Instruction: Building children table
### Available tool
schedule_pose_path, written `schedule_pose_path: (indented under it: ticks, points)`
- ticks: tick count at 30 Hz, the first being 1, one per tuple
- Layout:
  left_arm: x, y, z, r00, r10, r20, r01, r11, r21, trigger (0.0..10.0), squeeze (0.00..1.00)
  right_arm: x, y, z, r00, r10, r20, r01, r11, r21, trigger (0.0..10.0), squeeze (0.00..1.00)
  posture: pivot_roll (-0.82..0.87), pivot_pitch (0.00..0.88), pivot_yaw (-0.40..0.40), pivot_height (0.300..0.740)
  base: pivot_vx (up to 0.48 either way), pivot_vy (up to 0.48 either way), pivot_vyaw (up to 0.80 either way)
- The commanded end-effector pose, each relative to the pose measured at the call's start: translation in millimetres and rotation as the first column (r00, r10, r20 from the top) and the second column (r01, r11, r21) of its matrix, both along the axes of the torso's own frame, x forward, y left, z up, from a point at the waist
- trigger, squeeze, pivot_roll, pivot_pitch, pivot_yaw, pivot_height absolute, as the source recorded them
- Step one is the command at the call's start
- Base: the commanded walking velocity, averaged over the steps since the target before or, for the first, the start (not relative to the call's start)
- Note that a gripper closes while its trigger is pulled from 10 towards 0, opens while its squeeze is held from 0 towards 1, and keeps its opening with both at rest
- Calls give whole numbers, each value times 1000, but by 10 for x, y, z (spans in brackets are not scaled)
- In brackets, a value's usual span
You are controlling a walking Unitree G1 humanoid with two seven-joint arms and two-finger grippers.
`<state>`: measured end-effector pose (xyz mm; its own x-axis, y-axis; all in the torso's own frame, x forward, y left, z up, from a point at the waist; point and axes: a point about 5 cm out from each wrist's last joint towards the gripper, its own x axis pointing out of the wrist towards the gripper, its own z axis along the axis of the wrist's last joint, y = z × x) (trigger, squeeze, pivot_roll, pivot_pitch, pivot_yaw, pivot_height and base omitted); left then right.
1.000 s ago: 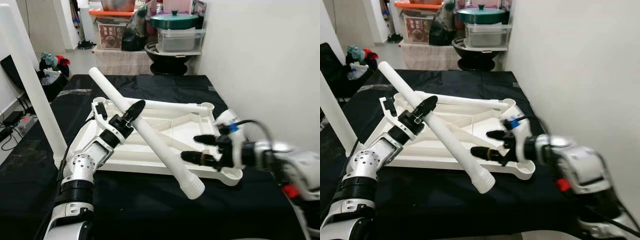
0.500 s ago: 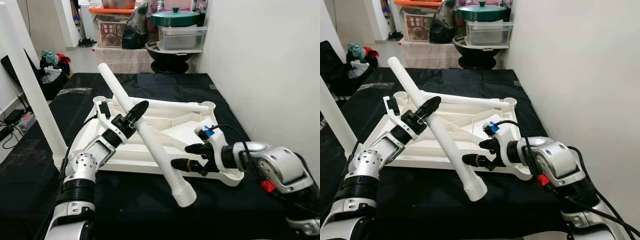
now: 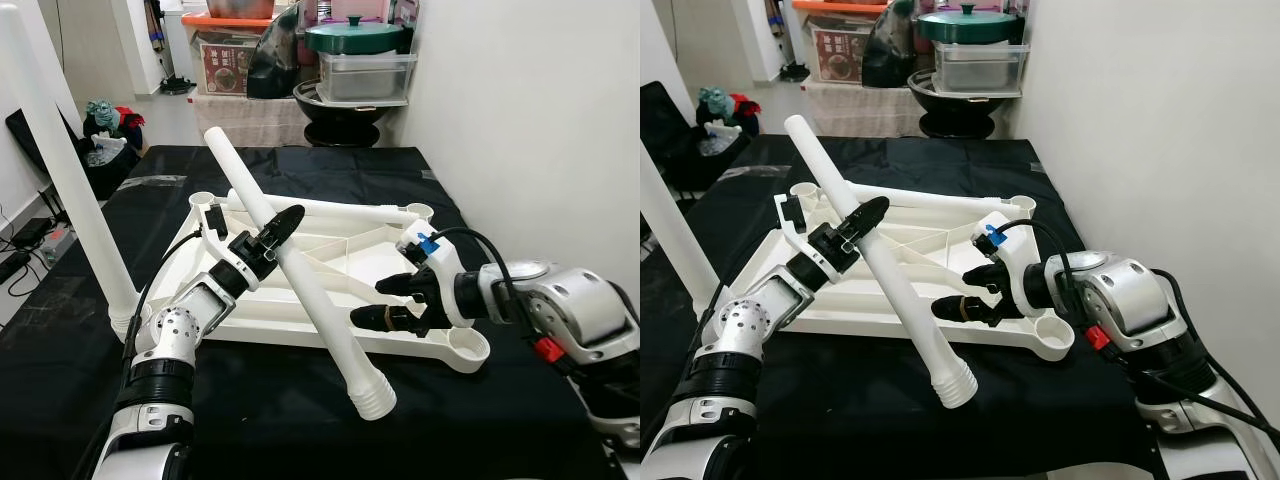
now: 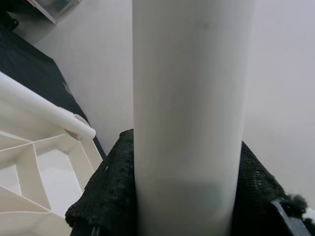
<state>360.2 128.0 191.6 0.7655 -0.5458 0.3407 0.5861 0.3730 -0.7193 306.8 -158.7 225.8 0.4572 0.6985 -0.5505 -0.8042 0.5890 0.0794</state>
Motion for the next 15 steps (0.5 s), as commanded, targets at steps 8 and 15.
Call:
schedule_pose_path:
  ticks: [8,15]
  points:
    - [0,-73,-31,1000,-17,2,17,1000,8,1725,0,-120,281,-157,995,85,-60,-85,996,3,10000,0,-16,0,-30,740,0,0,0]
    - [21,-119,21,1000,-18,14,18,1000,-5,1647,0,-36,400,-293,997,58,-54,-59,998,-30,10000,0,-15,0,-35,740,0,0,0]
